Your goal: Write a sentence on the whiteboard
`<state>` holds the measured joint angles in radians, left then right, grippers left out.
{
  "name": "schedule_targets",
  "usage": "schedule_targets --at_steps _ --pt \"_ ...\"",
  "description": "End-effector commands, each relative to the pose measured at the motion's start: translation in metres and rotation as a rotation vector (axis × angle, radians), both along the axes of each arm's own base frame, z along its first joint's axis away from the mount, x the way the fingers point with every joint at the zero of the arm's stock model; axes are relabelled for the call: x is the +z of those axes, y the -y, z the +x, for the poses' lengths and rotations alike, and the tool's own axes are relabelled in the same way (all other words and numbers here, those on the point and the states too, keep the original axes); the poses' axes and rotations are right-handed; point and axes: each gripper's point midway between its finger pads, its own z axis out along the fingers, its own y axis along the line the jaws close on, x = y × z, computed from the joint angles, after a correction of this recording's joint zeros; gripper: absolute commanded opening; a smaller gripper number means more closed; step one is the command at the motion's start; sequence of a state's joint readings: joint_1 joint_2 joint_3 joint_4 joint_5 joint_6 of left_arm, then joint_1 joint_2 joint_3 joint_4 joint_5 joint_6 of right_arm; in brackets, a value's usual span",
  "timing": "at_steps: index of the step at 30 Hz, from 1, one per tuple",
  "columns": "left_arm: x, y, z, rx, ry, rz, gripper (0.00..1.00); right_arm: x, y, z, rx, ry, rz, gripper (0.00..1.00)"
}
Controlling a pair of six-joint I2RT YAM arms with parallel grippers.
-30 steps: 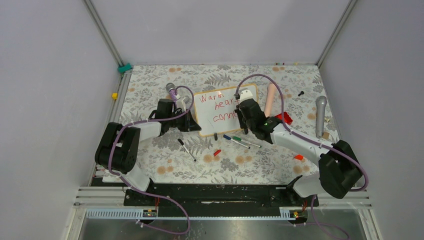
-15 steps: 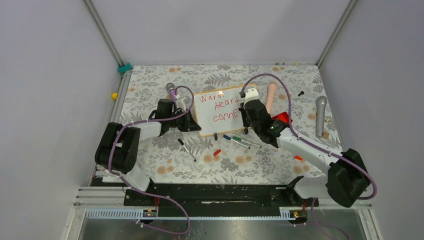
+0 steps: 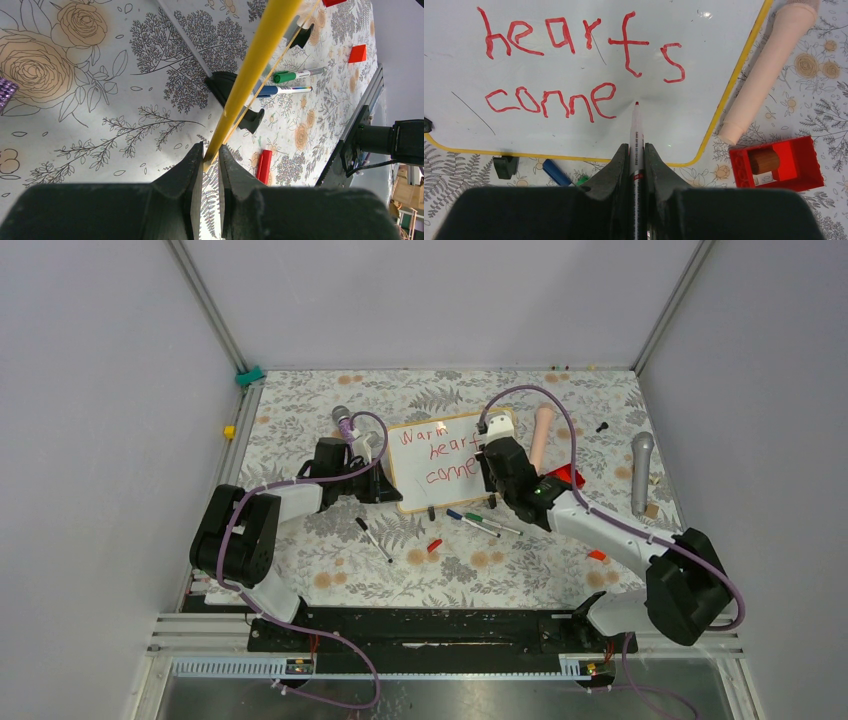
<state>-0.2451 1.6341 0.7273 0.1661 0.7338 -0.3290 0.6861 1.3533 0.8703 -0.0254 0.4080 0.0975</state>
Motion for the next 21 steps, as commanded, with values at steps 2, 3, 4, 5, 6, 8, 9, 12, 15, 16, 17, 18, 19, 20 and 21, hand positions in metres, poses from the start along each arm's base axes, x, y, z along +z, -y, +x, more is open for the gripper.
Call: schedule_targets --at_steps 2,3,4,5,6,8,9,12,15,16,17,18,19,20,21 --pt "0.0067 -0.0028 0.0185 0.027 0.052 0.015 0.01 0.0229 -0.0009 0.0159 -0.03 0.061 0.008 0.0" --pt "0.0064 -0.0028 0.0186 0.027 0.052 0.014 0.01 0.0225 -0.0002 0.0164 -0.033 0.062 0.002 0.0" --pt "0.0063 -0.0027 0.0186 0.027 0.051 0.014 0.01 0.0223 0.0007 0.017 -0.037 0.063 -0.002 0.0" --pt "0.0064 -0.0025 0.0186 0.027 0.052 0.013 0.01 0.021 0.0014 0.0172 -0.04 0.061 -0.007 0.0" --pt "0.0064 -0.0025 0.0187 0.027 0.052 0.013 0.01 0.0205 0.0012 0.0177 -0.041 0.061 -0.009 0.0" --pt "0.0071 -0.0023 0.0188 0.026 0.054 0.012 0.01 0.0204 0.001 0.0183 -0.042 0.061 -0.01 0.0" --pt "0.0064 -0.0025 0.0186 0.027 0.052 0.013 0.01 0.0198 0.0011 0.0182 -0.043 0.06 -0.011 0.0" --pt "0.0059 -0.0026 0.0186 0.027 0.05 0.014 0.01 0.0183 0.0013 0.0185 -0.044 0.057 -0.014 0.0" --pt "0.0063 -0.0023 0.0185 0.027 0.05 0.013 0.01 0.0225 -0.0037 0.0222 -0.039 0.078 0.012 0.0" --pt "0.0065 -0.0025 0.0186 0.027 0.052 0.013 0.01 0.0221 -0.0045 0.0225 -0.037 0.077 0.014 0.0" --pt "0.0062 -0.0028 0.0189 0.028 0.052 0.013 0.01 0.0222 -0.0048 0.0229 -0.035 0.077 0.015 0.0" --pt "0.0063 -0.0028 0.0191 0.028 0.052 0.013 0.01 0.0223 -0.0061 0.0228 -0.03 0.077 0.016 0.0" --pt "0.0064 -0.0025 0.0187 0.026 0.051 0.013 0.01 0.0217 -0.0063 0.0228 -0.029 0.074 0.017 0.0" --pt "0.0066 -0.0026 0.0189 0.027 0.052 0.013 0.01 0.0216 -0.0066 0.0228 -0.027 0.073 0.017 0.0" --pt "0.0062 -0.0027 0.0191 0.028 0.051 0.013 0.01 0.0217 -0.0076 0.0224 -0.021 0.072 0.021 0.0"
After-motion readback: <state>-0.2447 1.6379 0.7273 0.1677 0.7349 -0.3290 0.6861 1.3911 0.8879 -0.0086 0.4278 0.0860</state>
